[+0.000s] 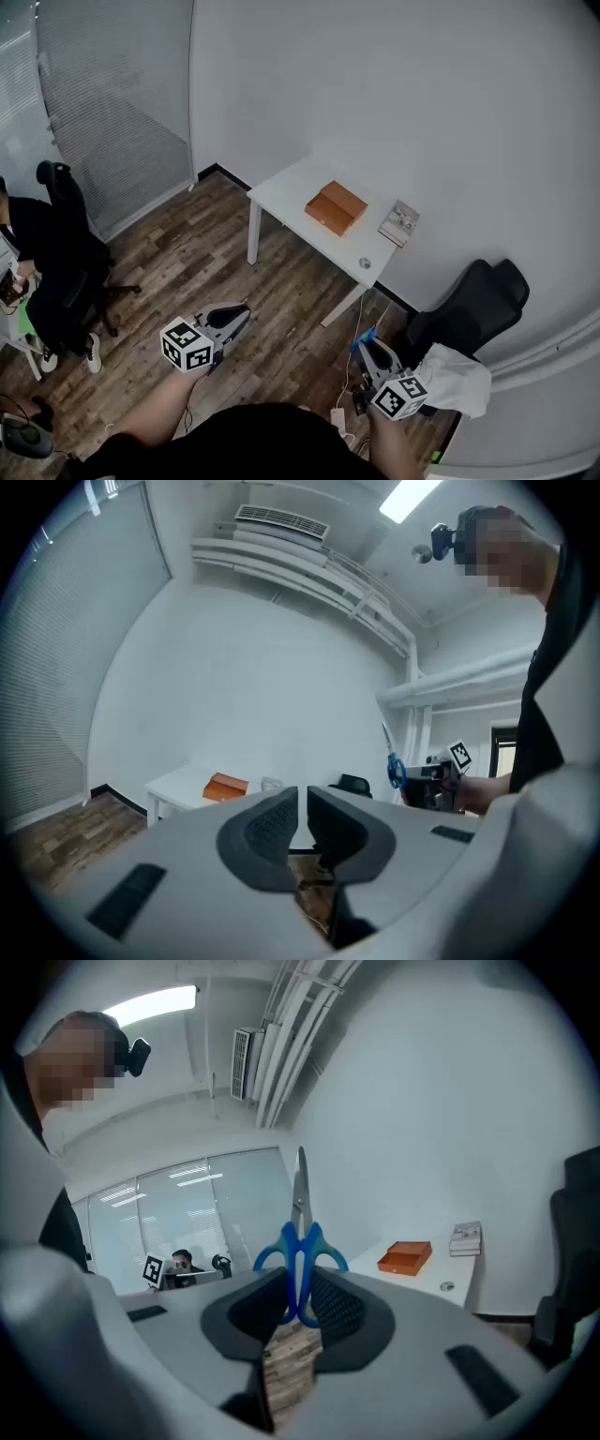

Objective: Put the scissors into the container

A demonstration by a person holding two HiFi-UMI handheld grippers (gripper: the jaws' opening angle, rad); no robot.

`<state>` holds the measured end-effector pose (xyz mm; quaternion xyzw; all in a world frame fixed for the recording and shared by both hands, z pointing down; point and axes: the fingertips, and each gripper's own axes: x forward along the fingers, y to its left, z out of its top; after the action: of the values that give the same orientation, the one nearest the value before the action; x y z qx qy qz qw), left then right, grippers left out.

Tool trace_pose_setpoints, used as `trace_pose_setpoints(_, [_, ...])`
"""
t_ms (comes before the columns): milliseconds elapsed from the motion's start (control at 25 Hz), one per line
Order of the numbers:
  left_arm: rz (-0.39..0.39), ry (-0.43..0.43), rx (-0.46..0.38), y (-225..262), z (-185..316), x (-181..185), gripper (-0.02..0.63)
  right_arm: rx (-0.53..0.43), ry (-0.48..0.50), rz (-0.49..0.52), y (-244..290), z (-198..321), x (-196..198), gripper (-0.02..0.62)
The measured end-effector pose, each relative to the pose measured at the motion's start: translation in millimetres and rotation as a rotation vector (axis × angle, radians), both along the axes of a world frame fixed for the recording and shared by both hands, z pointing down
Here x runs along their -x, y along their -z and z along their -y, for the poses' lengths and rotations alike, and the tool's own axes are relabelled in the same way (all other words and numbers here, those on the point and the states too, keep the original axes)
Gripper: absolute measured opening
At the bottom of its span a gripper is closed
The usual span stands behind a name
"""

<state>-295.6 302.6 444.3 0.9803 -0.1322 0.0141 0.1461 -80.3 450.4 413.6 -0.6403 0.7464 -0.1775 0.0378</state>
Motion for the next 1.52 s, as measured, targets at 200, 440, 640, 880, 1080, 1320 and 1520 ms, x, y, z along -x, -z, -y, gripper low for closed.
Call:
trace_pose_setpoints(200, [0.037, -0.016, 0.003, -7, 10, -17, 0.037, -0.013, -0.004, -0.008, 2, 20, -17, 0.080])
trace_pose_setpoints(440, [0.053, -0.015, 0.006, -6, 34, -52, 0.035, -0.011, -0.016, 0.019, -12, 36, -53, 0.080])
trace_pose_setpoints(640, [0.084, -0.015, 0.005, -9, 57, -86, 0.035, -0.010, -0.022, 0.048, -21, 59, -92, 0.081])
trace_pose_setpoints(880, [0.102, -0.002, 0.014, -7, 84, -134, 0.034, 0.015, 0.001, 0.060, -34, 90, -144, 0.081])
trace_pose_setpoints(1080, [0.117, 0.013, 0.030, -10, 101, -173, 0.034, 0.036, 0.007, 0.095, -43, 112, -187, 0.081])
trace_pose_setpoints(1320, [0.127, 0.052, 0.013, -4, 114, -203, 0.034, 0.054, 0.035, 0.110, -50, 136, -221, 0.080])
trace_pose_setpoints(1520, [0.148, 0.098, 0.013, -5, 123, -213, 0.034, 0.059, 0.063, 0.115, -55, 154, -243, 0.080])
